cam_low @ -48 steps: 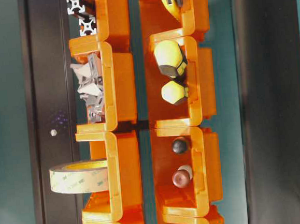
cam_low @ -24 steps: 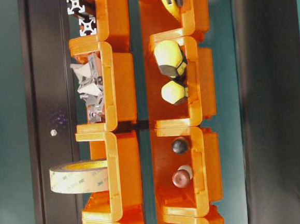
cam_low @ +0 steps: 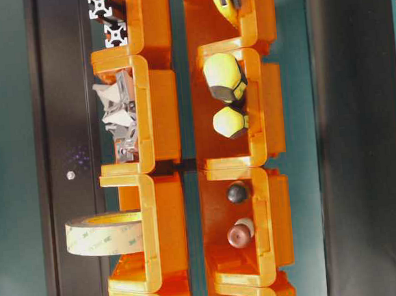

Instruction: Pick vinyl tape from container rack with left arm.

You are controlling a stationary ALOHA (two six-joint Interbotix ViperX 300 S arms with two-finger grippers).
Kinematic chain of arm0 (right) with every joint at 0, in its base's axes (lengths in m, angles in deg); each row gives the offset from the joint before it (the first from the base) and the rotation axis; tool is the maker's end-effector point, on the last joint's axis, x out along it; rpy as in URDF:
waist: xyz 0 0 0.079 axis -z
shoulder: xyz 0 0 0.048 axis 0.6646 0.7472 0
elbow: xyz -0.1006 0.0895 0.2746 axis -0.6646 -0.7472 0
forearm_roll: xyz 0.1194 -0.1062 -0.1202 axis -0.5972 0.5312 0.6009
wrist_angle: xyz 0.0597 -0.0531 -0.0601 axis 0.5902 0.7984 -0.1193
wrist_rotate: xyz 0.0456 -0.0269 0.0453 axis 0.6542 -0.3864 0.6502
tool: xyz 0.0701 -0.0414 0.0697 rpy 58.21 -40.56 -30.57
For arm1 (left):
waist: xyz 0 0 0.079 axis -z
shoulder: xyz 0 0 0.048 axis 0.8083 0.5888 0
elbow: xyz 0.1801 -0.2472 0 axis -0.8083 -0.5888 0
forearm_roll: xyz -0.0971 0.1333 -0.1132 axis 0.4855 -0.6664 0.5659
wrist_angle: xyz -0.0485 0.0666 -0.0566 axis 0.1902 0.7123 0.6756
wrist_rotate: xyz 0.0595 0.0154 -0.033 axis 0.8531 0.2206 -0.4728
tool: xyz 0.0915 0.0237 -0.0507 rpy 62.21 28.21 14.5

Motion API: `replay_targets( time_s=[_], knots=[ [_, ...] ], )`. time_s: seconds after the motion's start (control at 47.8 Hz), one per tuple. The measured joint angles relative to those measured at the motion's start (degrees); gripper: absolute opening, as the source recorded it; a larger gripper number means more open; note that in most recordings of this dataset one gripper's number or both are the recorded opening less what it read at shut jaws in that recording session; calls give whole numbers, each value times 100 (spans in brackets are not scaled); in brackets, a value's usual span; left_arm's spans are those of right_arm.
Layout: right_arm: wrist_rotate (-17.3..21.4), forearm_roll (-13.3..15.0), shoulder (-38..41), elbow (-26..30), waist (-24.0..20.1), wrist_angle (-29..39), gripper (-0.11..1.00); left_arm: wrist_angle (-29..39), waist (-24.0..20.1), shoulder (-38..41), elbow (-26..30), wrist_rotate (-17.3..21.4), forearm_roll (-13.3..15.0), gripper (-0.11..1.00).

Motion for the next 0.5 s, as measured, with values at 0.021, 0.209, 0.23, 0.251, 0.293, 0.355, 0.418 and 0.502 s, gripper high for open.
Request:
replay_targets(
  time_s=[0.021, 0.209, 0.23, 0.251, 0.293, 0.355, 0.418, 0.502],
  knots=[
    [0, 0, 0, 0, 0, 0, 0, -26, 0, 0, 0, 0, 0, 86],
    [-9, 9, 9, -18, 0, 0, 0, -272, -18, 0, -70, 9, 0, 86],
    [-9, 9, 18, -18, 0, 0, 0, -281, -18, 9, -79, 9, 0, 86],
    [-9, 9, 18, -26, -9, 0, 0, -281, -26, 9, -88, 9, 0, 86],
    [-9, 9, 26, -35, -9, 0, 0, -290, -26, 9, -114, 26, 0, 86],
    [-9, 9, 35, -35, -35, 0, 0, -299, -26, 9, -149, 53, 0, 86],
    [-9, 18, 44, -35, -70, -9, 0, -299, -26, 9, -185, 44, 0, 86],
    [-9, 18, 44, -35, -114, -9, 0, -316, -35, 9, -211, 9, 0, 86]
  ],
)
